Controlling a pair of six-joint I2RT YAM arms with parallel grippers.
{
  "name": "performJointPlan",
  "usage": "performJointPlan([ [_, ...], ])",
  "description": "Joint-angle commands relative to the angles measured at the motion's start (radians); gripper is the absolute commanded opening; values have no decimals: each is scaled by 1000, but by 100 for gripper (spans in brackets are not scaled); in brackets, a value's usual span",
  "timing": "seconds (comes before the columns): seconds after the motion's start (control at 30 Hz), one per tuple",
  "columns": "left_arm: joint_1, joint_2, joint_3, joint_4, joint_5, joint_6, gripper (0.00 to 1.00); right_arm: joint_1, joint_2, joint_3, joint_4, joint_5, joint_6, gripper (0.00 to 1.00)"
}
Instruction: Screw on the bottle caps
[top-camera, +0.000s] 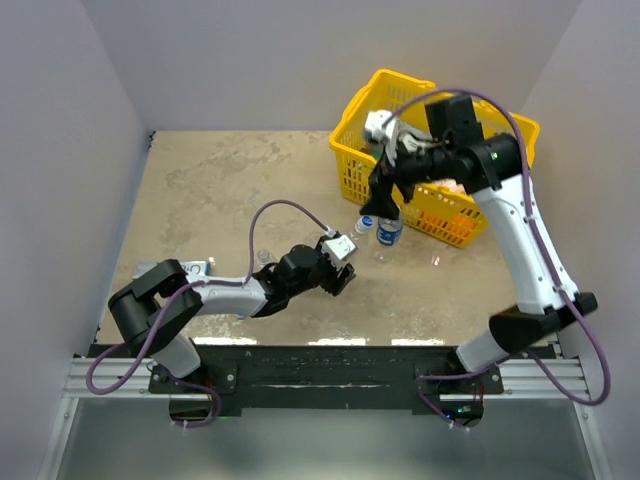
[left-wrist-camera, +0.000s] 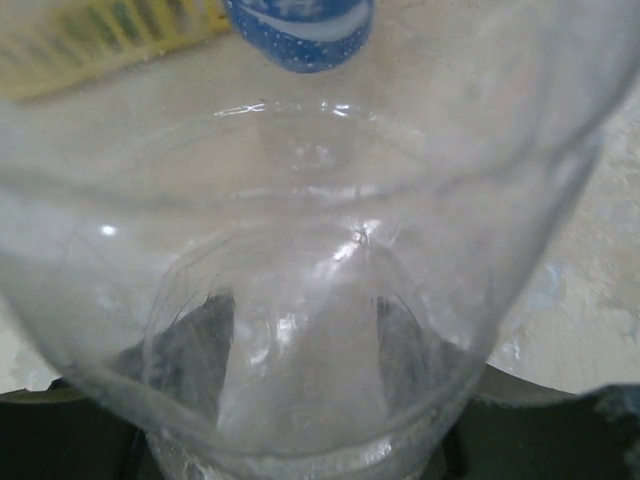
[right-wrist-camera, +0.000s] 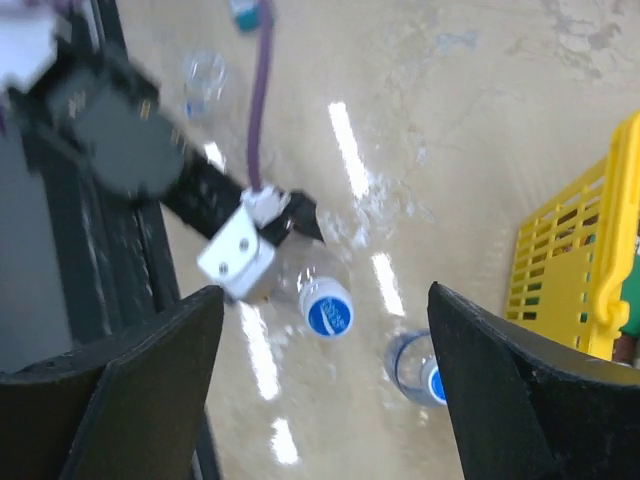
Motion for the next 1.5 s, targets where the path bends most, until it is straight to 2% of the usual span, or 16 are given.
performJointPlan([
  [0.0, 7, -43, -16, 85, 208, 81, 0, 9, -298, -346, -99, -16, -752, 85],
  [0.07, 5, -41, -16, 73, 245, 131, 0, 7, -429, -454, -89, 35, -905, 85],
  [0.1, 7, -43, -13, 67, 268, 142, 0, 7, -459, -517, -111, 41, -1038, 85],
  [0.2, 7, -50, -13, 52, 270, 180, 0, 9, -498, -557, -202, 22, -1226, 85],
  [0.4, 7, -52, -10, 42, 298, 249, 0, 12, -493, -571, -215, -3, -1318, 84],
  [0.63, 7, -46, 7, 13, 330, 348, 0, 56, -450, -562, -215, 1, -1351, 69],
  [0.83, 7, -49, 7, 4, 324, 354, 0, 137, -447, -594, -217, 40, -1358, 58],
  [1.1, 8, -52, 4, 12, 307, 365, 0, 173, -447, -642, -217, 98, -1345, 54],
  [1.47, 10, -49, 4, 35, 307, 377, 0, 174, -407, -643, -217, 149, -1288, 39],
])
